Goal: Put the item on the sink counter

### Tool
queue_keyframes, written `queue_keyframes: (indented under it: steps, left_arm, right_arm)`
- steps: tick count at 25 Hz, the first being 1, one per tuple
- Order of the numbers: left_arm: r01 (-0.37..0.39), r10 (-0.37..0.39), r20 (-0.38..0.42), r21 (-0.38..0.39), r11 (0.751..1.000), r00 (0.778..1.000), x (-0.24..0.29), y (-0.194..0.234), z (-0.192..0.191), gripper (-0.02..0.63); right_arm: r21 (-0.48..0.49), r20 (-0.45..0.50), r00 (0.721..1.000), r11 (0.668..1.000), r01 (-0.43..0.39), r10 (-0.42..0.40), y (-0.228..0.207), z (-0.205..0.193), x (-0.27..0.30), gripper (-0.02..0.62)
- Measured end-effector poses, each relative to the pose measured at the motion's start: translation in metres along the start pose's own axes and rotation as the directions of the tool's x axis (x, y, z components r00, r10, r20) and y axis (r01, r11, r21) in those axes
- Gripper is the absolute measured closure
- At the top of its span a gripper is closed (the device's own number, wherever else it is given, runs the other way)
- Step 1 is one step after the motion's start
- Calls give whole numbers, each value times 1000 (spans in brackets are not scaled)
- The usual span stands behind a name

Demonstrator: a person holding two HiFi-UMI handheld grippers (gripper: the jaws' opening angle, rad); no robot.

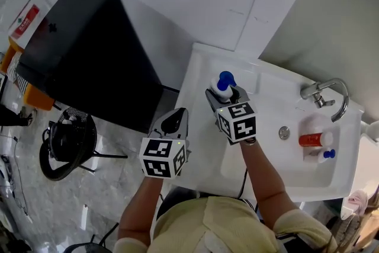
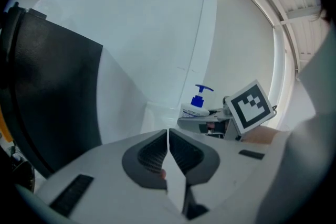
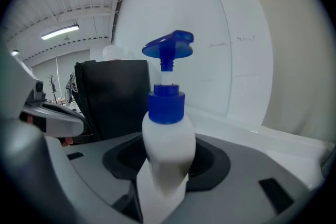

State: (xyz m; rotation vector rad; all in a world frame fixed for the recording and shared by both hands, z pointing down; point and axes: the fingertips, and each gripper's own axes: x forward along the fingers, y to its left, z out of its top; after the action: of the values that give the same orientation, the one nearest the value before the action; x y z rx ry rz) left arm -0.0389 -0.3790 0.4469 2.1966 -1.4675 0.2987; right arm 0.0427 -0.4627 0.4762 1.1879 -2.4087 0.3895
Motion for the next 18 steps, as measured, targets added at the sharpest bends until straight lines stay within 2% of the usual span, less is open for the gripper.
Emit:
queue_keyframes:
  steps: [6,18]
  left_arm:
    - [-3,3,-10,5,1000,1000,5,1,-7,561]
    - [-11,11,-12,19,1000,1000,17,2,-11,561]
  right_arm:
    - [-25,36,999,1000,19,-18,-5,1,16,379]
    - [-36,46,998,998,48,-46,-19,-1,39,379]
